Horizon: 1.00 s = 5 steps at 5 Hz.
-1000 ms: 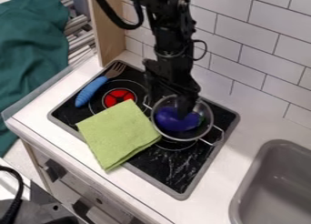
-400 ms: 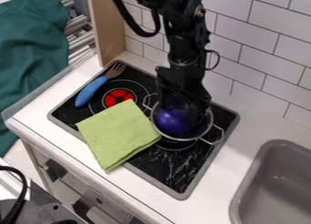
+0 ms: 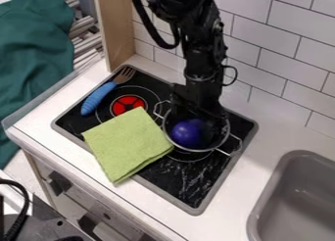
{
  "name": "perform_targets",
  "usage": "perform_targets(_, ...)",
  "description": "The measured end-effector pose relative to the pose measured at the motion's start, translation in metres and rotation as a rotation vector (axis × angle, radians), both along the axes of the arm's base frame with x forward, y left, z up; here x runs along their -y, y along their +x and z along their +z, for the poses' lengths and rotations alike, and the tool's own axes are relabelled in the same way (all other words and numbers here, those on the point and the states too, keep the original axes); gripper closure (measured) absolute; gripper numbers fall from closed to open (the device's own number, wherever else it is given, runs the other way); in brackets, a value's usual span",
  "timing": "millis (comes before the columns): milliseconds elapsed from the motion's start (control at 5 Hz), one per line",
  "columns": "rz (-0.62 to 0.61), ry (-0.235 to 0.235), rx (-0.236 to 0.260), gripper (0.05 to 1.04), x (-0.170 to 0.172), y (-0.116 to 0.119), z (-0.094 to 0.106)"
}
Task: Put the eggplant on top of the green cloth
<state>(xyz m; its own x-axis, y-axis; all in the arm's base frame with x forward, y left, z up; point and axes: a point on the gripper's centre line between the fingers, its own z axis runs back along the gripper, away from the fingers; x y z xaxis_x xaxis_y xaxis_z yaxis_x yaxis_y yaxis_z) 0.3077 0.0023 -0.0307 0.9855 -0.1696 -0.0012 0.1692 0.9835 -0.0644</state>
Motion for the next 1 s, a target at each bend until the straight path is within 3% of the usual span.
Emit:
perform_targets(200,0.000,-0.004,-0.018,0.138,-0.001,0.003,-0.008)
perform_targets(400,-0.002,-0.006,-0.013,0.378,-0.001,0.008,-0.010)
perform_targets(600,-0.018,0.009,-0.012,0.384,-0.002,0.008,-0.008)
perform_targets(800,-0.030,0.041,0.104,0.384,-0.005,0.023,0.030)
perform_targets(1000,-0.011,0.082,0.187,0.384,-0.014,0.024,0.074)
